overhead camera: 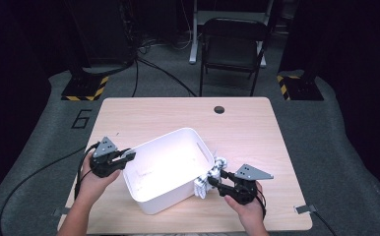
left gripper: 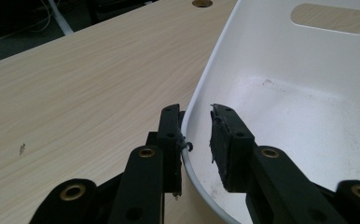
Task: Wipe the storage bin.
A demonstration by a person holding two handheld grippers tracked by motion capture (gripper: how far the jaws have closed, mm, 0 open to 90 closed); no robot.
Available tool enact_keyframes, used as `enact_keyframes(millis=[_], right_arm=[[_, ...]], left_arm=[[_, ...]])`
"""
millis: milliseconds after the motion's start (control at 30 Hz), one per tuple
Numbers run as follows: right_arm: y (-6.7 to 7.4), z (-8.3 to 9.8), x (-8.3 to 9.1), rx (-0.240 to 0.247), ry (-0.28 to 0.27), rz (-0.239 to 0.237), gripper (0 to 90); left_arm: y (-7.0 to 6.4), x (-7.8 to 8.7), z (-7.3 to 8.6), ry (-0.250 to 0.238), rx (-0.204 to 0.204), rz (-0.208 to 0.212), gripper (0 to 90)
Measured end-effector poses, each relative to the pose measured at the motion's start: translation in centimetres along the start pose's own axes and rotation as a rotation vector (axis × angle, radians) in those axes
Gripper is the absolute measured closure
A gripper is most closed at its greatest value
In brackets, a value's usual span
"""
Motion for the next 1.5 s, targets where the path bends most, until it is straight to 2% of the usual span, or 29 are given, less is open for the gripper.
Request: enact_keyframes(millis=[100, 200, 700, 900, 1167, 1300, 1500], right_arm=[[-0.3, 0.5, -0.6, -0.017, 0.043, 0.006, 55.1], [-0.4, 1.0, -1.1, 0.001, 0.083, 0.018, 55.2], [-1.5, 2.6, -2.5, -0.034, 0.189, 0.038, 55.3], [-2.1, 3.8, -3.6, -0.047, 0.275, 0.054, 55.1], [-1.9, 3.6, -3.4, -0.028, 0.263, 0.061, 56.6], [-1.8, 2.9, -2.9, -0.025, 0.207, 0.054, 56.9], [-1.1, 1.8, -1.8, -0.036, 0.112, 0.037, 57.0]], left_arm=[[0.0, 0.0, 0.0, -0.002, 0.001, 0.001, 73.7], [0.0, 0.0, 0.0, 0.002, -0.002, 0.001, 73.8], [0.0, 0.0, 0.0, 0.0, -0.001, 0.0, 73.8], [0.0, 0.0, 0.0, -0.004, 0.0, -0.003, 73.8], [-0.1, 0.0, 0.0, -0.002, -0.007, -0.007, 74.4], [-0.2, -0.1, 0.0, -0.011, -0.006, -0.016, 74.4], [-0.2, 0.0, 0.0, -0.003, -0.016, -0.004, 74.2]])
Point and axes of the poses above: each handheld gripper's, and its own axes: x roughly backward along the jaws, z roughly out of its underside, y roughly to its left, the point moved 2 cm from there along -x, roughly forward along the jaws, and after that the axes turned 10 degrees about -x, right-handed, at the moved point
